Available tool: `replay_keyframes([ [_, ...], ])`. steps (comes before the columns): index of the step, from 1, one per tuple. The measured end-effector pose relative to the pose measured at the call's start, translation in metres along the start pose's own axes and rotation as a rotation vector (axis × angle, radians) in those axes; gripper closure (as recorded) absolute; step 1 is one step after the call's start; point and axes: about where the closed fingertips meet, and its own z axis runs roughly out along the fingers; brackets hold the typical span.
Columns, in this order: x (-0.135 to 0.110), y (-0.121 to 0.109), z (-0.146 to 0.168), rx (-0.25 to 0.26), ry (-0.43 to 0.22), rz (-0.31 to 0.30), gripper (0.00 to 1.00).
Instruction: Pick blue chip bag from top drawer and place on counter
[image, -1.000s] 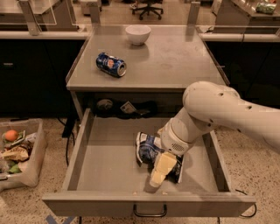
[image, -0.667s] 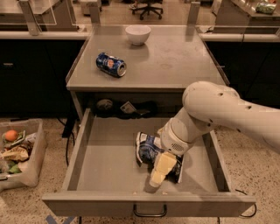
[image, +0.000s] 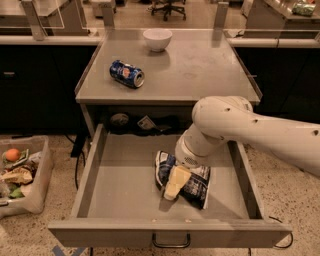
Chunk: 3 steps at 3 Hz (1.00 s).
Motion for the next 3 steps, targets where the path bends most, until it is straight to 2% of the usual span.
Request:
replay_keyframes([
  [1, 0.0, 0.0, 0.0, 0.0, 0.0, 0.001, 0.0],
  [2, 0.02, -0.003, 0.009, -0.009, 0.001, 0.062, 0.0],
  [3, 0.038, -0.008, 0.015, -0.016, -0.045, 0.158, 0.0],
])
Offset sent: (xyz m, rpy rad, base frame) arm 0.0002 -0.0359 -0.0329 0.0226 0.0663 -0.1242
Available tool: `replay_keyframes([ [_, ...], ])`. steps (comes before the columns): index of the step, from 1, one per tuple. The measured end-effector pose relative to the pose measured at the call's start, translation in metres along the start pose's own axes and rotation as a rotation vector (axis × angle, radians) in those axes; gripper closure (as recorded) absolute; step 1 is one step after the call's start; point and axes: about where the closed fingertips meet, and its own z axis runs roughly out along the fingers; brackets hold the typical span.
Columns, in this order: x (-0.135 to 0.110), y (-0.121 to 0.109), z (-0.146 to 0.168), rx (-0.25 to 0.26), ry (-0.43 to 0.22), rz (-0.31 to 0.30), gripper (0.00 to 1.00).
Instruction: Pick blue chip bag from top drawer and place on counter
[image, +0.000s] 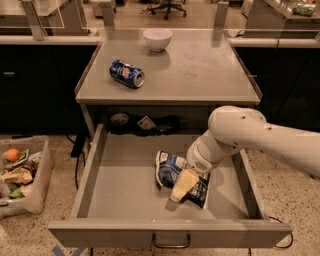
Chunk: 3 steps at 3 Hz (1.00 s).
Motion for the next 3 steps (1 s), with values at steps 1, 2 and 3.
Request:
replay_keyframes([
  [1, 0.0, 0.0, 0.0, 0.0, 0.0, 0.0, 0.0],
  [2, 0.001, -0.01, 0.004, 0.014, -0.007, 0.022, 0.0],
  [3, -0.008, -0.022, 0.031, 0.013, 0.021, 0.021, 0.0],
])
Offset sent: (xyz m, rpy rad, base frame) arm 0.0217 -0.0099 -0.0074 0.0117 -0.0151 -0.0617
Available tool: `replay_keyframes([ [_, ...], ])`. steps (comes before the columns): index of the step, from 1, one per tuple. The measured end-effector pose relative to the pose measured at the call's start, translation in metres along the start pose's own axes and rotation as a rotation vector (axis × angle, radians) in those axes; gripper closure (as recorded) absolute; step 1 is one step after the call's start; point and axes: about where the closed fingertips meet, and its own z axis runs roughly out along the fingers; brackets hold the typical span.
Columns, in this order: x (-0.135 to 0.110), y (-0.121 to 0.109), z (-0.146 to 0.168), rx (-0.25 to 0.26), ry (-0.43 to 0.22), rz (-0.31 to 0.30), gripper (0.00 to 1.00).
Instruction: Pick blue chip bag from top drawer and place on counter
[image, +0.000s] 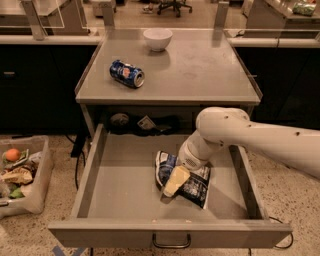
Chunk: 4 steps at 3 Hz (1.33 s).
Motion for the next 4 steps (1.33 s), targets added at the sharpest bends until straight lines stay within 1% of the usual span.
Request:
replay_keyframes([
  [1, -0.0119, 0.0004, 0.0322, -0.027, 0.031, -0.019, 0.0],
  [2, -0.0148, 0.0019, 0.0384, -0.035, 0.036, -0.025, 0.16],
  [4, -0.0149, 0.002, 0.0384, -0.035, 0.036, -0.024, 0.63],
])
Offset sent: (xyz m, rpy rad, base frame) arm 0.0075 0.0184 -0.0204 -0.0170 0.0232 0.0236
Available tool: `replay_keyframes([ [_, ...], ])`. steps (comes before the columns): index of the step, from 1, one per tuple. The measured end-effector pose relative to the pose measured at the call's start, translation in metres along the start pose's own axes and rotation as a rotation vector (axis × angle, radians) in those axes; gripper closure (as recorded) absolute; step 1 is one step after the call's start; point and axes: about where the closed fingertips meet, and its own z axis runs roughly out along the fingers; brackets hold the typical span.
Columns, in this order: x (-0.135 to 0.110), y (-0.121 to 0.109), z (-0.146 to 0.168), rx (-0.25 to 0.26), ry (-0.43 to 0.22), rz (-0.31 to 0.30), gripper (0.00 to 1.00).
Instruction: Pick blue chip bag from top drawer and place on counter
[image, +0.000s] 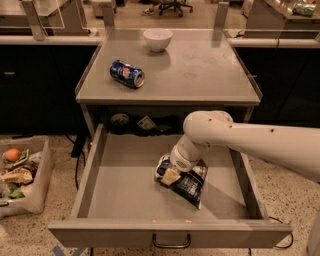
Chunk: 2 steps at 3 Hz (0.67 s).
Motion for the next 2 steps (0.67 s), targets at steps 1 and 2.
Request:
replay_keyframes([
  [1, -0.002, 0.001, -0.002, -0.01, -0.002, 0.007, 0.86],
  [2, -0.017, 0.005, -0.027, -0.045, -0.082, 0.008, 1.0],
])
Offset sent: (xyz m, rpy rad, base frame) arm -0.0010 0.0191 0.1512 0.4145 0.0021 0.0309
